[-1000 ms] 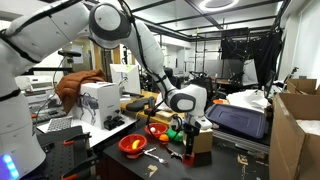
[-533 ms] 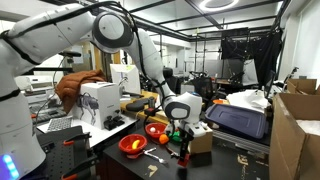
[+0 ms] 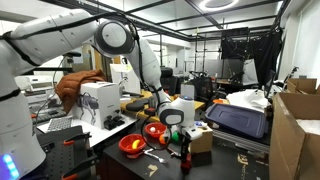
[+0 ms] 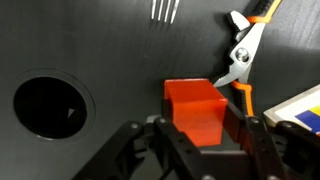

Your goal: Pick up the orange block from the bowl and put it on the table.

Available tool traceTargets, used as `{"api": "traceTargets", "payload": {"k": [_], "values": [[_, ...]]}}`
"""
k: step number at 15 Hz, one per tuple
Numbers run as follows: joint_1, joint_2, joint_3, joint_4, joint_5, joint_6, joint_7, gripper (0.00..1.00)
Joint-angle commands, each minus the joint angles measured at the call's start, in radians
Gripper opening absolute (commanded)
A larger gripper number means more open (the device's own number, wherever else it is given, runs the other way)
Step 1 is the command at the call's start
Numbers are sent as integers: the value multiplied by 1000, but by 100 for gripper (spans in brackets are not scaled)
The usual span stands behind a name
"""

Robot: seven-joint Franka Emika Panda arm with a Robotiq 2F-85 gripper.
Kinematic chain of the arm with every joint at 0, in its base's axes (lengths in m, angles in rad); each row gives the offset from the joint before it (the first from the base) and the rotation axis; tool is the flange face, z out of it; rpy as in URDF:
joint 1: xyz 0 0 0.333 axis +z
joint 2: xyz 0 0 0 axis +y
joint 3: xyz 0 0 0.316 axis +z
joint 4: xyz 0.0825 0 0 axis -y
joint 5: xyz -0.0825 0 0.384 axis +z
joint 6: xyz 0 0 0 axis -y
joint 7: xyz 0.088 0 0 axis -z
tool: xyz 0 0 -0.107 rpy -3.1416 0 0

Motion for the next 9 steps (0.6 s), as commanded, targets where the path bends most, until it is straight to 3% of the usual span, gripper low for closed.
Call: {"api": "traceTargets", "payload": {"k": [1, 2, 3, 6, 9], "values": [[41, -24, -51, -68, -15, 82, -19, 27], [57, -40, -70, -91, -25, 77, -18, 77], [70, -54, -85, -111, -33, 71, -20, 79], [99, -115, -122, -176, -73, 0, -45, 99], [123, -211, -137, -250, -118, -43, -81, 100]]}}
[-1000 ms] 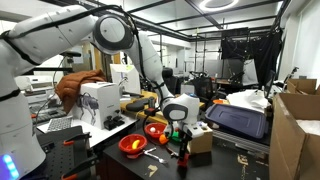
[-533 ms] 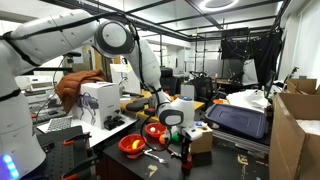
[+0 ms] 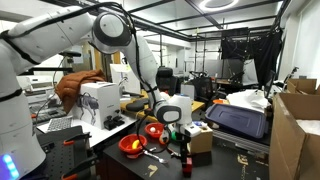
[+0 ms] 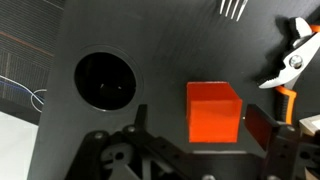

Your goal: Pick up the orange block from the bowl and put it on the table.

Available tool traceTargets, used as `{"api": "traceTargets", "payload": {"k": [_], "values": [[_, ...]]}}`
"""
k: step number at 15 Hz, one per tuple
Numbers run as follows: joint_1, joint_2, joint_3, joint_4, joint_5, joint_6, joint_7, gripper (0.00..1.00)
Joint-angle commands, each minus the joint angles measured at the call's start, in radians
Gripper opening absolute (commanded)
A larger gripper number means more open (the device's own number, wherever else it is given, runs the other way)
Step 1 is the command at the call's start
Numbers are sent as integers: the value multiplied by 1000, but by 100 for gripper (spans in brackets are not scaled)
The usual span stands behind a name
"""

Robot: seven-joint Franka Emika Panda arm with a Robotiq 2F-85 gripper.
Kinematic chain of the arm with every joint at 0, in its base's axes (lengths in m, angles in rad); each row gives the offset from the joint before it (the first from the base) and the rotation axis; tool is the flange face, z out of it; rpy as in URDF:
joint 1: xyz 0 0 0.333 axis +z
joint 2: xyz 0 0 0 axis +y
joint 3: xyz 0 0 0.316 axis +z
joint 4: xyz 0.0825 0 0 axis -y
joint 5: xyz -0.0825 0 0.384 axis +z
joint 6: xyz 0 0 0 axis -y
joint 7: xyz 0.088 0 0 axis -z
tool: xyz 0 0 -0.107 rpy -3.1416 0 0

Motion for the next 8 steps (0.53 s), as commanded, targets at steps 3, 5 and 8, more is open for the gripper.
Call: {"api": "traceTargets", "payload": {"k": [3, 5, 8], "values": [[24, -281, 19, -210, -95, -121, -141, 100], [22, -360, 49, -250, -123, -183, -198, 100], [29, -450, 93, -299, -159, -269, -248, 100]]}}
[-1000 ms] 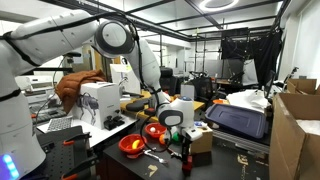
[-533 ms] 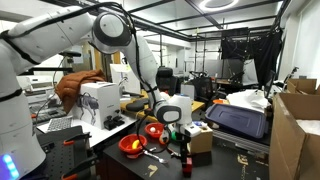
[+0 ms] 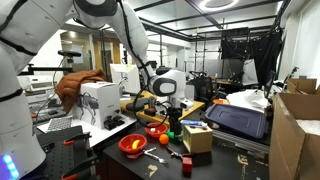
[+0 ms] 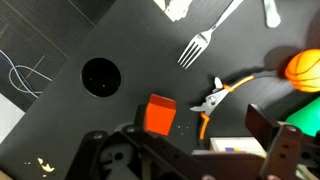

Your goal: Pick up the orange block from the bowl and put it on the table.

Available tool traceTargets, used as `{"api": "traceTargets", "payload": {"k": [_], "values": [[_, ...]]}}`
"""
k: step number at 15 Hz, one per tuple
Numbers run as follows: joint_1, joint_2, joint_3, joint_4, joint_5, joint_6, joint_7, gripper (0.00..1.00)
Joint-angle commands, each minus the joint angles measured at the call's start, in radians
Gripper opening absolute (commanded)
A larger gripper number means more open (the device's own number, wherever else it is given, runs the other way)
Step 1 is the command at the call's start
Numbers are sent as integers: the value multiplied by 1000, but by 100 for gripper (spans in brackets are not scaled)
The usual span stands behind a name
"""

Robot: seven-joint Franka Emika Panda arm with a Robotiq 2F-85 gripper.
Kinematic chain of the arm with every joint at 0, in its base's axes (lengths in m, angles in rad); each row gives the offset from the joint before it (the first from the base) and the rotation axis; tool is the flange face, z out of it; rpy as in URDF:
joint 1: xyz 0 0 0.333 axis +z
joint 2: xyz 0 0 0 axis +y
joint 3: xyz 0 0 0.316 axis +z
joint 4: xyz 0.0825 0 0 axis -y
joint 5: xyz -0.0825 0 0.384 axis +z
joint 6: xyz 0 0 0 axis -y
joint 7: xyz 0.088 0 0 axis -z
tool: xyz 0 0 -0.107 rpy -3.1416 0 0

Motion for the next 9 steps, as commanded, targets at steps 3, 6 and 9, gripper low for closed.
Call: {"api": "traceTargets", "payload": {"k": [3, 6, 9], "values": [[29, -175, 82, -139, -68, -119, -74, 100], [73, -176, 113, -152, -103, -120, -57, 100], [124, -139, 137, -134, -136, -103, -49, 100]]}}
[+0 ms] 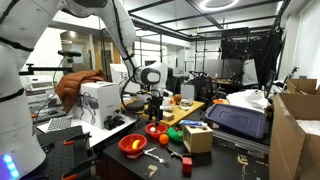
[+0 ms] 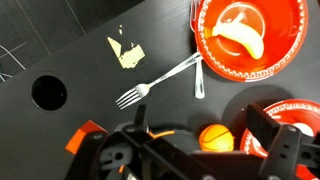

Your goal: Pick up the orange block from the bowl and put it on the table.

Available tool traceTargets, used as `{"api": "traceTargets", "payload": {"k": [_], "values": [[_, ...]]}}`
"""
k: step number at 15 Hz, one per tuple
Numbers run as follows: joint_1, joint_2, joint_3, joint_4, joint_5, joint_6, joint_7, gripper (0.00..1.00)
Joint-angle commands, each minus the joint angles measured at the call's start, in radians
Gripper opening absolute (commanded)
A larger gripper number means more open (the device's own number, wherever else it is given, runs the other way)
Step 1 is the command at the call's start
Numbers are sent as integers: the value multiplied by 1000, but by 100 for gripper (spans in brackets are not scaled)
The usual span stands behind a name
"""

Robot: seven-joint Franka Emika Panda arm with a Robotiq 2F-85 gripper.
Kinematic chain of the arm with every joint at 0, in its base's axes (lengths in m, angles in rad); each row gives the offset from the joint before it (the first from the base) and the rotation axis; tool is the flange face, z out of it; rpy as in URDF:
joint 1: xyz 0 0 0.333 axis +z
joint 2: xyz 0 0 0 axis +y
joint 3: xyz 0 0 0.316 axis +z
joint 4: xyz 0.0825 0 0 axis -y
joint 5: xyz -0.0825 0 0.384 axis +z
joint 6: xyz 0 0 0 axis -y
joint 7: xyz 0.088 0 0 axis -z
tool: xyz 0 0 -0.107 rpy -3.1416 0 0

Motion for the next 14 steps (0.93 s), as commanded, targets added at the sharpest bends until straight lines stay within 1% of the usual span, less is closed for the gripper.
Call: {"api": "traceTargets", "payload": {"k": [1, 6, 9, 14], "values": [[46, 11, 24, -7, -39, 9, -3, 100], [104, 101, 49, 59, -61, 43, 2, 100], [117, 164, 66, 123, -55, 62, -12, 100], [120, 254, 95, 240, -42, 89, -31, 100]]}}
